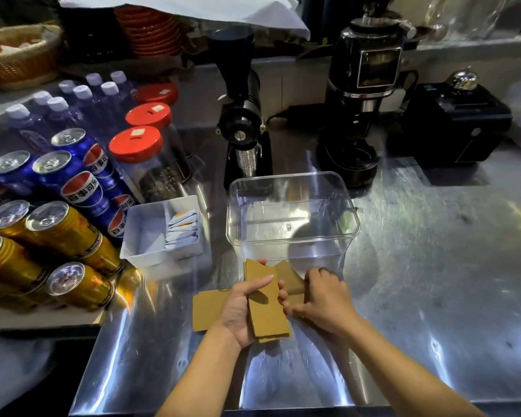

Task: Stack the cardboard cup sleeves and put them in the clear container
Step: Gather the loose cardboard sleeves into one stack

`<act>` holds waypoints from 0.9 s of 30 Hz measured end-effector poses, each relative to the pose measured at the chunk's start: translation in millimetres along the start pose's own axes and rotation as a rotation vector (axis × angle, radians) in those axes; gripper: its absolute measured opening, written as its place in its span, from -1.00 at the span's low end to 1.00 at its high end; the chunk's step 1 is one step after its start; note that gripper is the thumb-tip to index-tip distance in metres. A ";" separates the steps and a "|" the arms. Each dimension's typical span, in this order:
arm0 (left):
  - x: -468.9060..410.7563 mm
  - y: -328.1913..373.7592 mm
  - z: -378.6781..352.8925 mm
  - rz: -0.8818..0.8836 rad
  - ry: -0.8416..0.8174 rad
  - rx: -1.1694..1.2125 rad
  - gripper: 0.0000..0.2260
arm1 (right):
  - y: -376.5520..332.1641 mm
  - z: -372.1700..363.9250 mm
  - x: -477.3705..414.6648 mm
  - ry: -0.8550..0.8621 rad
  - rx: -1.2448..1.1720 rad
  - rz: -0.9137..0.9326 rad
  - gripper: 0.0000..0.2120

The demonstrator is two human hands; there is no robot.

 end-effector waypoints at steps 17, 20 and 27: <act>2.7 21.8 14.6 -0.324 0.100 0.189 -0.65 | -2.5 9.8 16.4 0.084 -1.418 -0.362 -0.90; 5.7 23.3 17.3 -0.348 0.139 0.144 -0.68 | -15.5 6.9 16.9 0.051 -1.532 -0.363 -0.85; 7.5 10.1 9.8 -0.174 0.097 0.101 -0.81 | -57.0 8.5 13.9 0.104 -1.344 -0.158 -0.89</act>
Point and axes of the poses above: each hand's wrist, its own x-axis away from the middle knuckle, its own z-axis out of the back of the hand, y = z × x, the point moved 7 cm from there along -x, towards the middle knuckle, and after that the axes turned 9 degrees about z, right-handed, at the moved point
